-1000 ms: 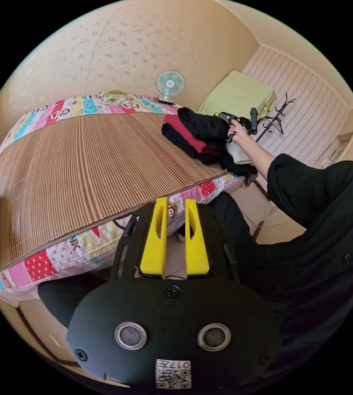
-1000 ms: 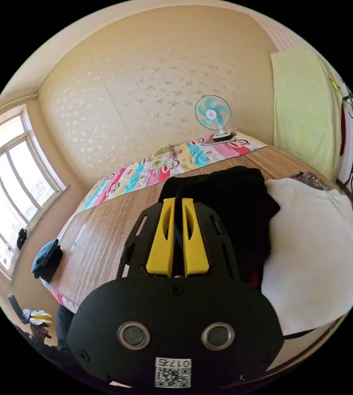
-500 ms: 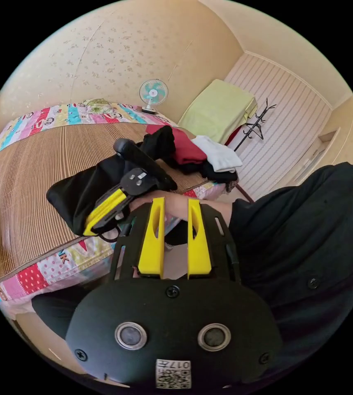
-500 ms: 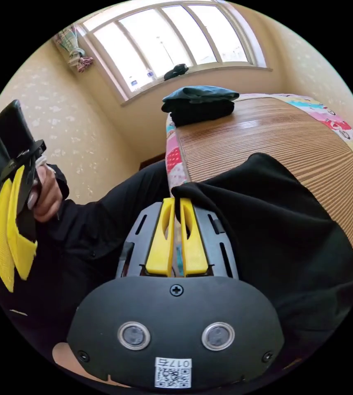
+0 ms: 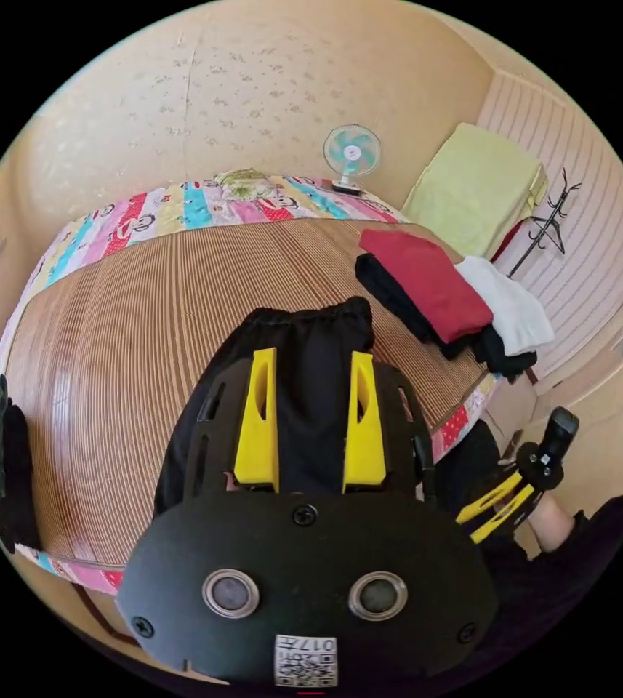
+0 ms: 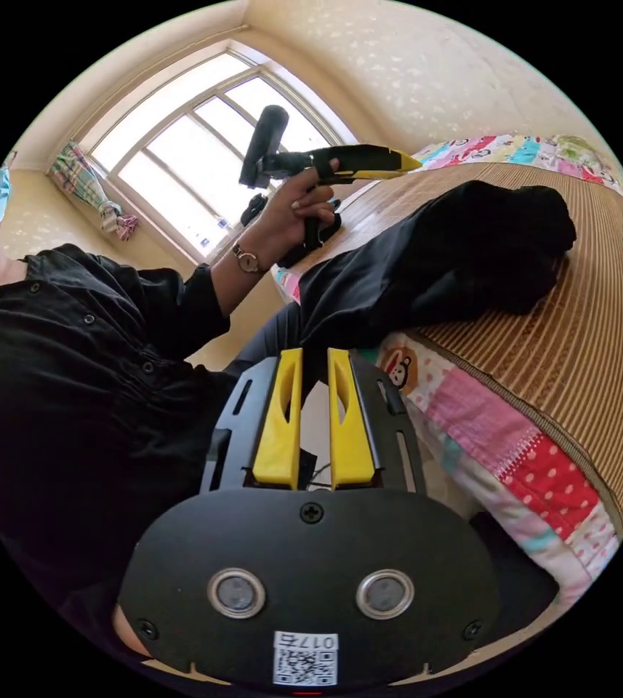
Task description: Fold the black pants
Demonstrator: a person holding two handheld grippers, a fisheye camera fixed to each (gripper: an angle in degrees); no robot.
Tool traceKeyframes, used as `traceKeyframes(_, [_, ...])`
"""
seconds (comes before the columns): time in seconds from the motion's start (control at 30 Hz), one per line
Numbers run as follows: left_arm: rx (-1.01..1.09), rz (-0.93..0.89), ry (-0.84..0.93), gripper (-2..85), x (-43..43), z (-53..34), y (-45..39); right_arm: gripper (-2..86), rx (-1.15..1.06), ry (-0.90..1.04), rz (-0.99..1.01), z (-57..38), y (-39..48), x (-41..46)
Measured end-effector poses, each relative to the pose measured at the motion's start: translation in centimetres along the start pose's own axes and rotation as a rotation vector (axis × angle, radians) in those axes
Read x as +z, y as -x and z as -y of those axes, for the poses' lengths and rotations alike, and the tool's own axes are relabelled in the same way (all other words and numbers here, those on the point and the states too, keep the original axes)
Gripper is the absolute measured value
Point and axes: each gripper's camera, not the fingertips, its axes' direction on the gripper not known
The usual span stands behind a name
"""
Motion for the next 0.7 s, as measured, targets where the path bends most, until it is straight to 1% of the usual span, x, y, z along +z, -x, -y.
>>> traceKeyframes(0.03, [-0.051, 0.070, 0.042, 14.0, 1.0, 1.2, 2.2, 7.1, 0.005, -0.045, -0.021, -0.2, 0.6, -1.0])
traceKeyframes(0.07, [-0.077, 0.152, 0.133, 14.6, 2.5, 2.0, 4.6, 7.3, 0.007, -0.064, -0.029, -0.3, 0.9, -1.4])
traceKeyframes(0.1, [-0.093, 0.185, 0.193, 15.0, 3.3, 2.1, 5.8, 7.7, 0.005, -0.093, -0.037, -0.5, 1.4, -1.9])
traceKeyframes(0.13, [-0.126, 0.197, 0.308, 15.9, 5.1, 1.7, 8.4, 8.1, 0.000, -0.108, -0.038, -0.6, 1.8, -1.9])
traceKeyframes(0.17, [-0.140, 0.119, 0.422, 15.3, 7.0, 0.8, 10.6, 8.3, -0.004, -0.111, -0.036, -0.6, 1.9, -1.7])
traceKeyframes(0.2, [-0.148, 0.041, 0.450, 15.0, 7.6, 0.2, 11.6, 8.8, -0.018, -0.103, -0.022, -0.7, 1.7, -1.0])
traceKeyframes(0.23, [-0.176, -0.150, 0.422, 11.2, 7.7, -0.8, 13.2, 9.4, -0.004, -0.072, 0.008, -0.5, 0.8, 0.2])
traceKeyframes(0.27, [-0.231, -0.280, 0.388, 7.7, 7.2, -1.7, 14.6, 9.7, 0.019, -0.043, 0.031, -0.2, 0.1, 0.9])
traceKeyframes(0.3, [-0.256, -0.311, 0.376, 6.1, 6.8, -2.1, 15.1, 10.4, 0.060, 0.000, 0.080, 0.8, -0.9, 1.9])
traceKeyframes(0.33, [-0.270, -0.350, 0.338, 3.2, 5.4, -2.6, 15.5, 11.5, 0.066, -0.029, 0.125, 2.0, -1.3, 2.0])
traceKeyframes(0.37, [-0.242, -0.394, 0.259, 0.7, 3.3, -2.9, 14.8, 12.0, 0.056, -0.069, 0.143, 2.7, -1.2, 1.6])
traceKeyframes(0.4, [-0.210, -0.425, 0.216, 0.3, 2.1, -2.9, 14.0, 12.8, 0.046, -0.171, 0.161, 4.1, -1.0, 0.6])
traceKeyframes(0.43, [-0.132, -0.479, 0.153, -0.3, -0.1, -2.9, 11.7, 13.4, 0.079, -0.264, 0.152, 5.6, -1.2, -0.4])
traceKeyframes(0.47, [-0.059, -0.495, 0.121, -0.5, -1.8, -3.1, 8.7, 13.6, 0.115, -0.301, 0.141, 6.4, -1.4, -0.9])
traceKeyframes(0.5, [-0.014, -0.508, 0.114, -0.7, -2.5, -3.2, 6.9, 14.0, 0.200, -0.355, 0.121, 7.8, -2.2, -1.5])
traceKeyframes(0.53, [0.084, -0.543, 0.111, -0.7, -3.4, -3.7, 2.7, 14.4, 0.289, -0.372, 0.101, 9.0, -3.3, -1.8])
traceKeyframes(0.57, [0.199, -0.563, 0.122, -0.8, -3.7, -4.6, -1.9, 14.7, 0.336, -0.373, 0.084, 9.5, -4.0, -1.8])
traceKeyframes(0.6, [0.257, -0.563, 0.131, -0.8, -3.7, -5.2, -4.3, 15.2, 0.429, -0.344, 0.047, 10.3, -5.4, -1.5])
traceKeyframes(0.63, [0.362, -0.534, 0.154, -0.8, -3.5, -6.7, -8.7, 15.4, 0.498, -0.259, 0.008, 11.1, -6.7, -0.8])
traceKeyframes(0.67, [0.429, -0.461, 0.175, -0.8, -3.0, -8.2, -12.3, 15.4, 0.512, -0.191, -0.022, 11.4, -7.2, -0.2])
traceKeyframes(0.7, [0.438, -0.398, 0.182, -0.7, -2.6, -9.0, -13.6, 14.2, 0.498, -0.042, -0.104, 11.9, -7.9, 1.2])
